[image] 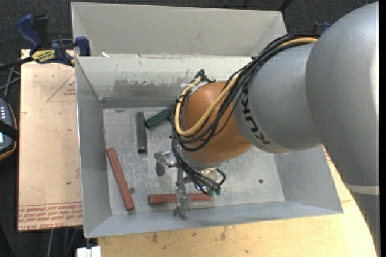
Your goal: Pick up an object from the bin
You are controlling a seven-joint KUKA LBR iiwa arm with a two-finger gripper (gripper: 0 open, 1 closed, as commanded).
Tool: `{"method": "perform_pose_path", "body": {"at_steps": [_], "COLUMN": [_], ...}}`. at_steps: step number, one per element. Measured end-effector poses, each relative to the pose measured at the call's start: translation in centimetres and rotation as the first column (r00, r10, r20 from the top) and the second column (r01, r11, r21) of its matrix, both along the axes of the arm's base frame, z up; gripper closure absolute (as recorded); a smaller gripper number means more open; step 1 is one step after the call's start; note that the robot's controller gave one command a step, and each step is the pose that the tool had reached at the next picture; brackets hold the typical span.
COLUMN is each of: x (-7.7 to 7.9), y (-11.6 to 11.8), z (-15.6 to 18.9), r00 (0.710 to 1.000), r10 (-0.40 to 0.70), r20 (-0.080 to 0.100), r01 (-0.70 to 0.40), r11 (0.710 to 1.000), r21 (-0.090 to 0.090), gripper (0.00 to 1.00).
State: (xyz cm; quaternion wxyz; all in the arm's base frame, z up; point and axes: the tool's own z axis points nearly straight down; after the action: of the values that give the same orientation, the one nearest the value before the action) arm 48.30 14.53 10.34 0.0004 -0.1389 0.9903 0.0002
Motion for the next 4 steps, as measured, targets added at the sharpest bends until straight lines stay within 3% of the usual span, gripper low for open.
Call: {"method": "perform_pose_path", "body": {"at_steps": [1, 2, 3, 4], "x": [0.4, 0.8, 0.8, 0.3], "y": [1.1, -4.2, -4.2, -4.8], "z": [-2.1, -3.2, -3.2, 15.4], "r00": [0.998, 0.907, 0.907, 0.889], "r10": [0.06, 0.421, 0.421, 0.459], "r20": [0.009, 0.007, 0.007, 0.01], "r01": [-0.06, -0.421, -0.421, -0.459], "r11": [0.998, 0.907, 0.907, 0.889], "r21": [0.002, -0.001, -0.001, -0.003], "gripper": [0.0, 1.0, 1.0, 1.0]}}
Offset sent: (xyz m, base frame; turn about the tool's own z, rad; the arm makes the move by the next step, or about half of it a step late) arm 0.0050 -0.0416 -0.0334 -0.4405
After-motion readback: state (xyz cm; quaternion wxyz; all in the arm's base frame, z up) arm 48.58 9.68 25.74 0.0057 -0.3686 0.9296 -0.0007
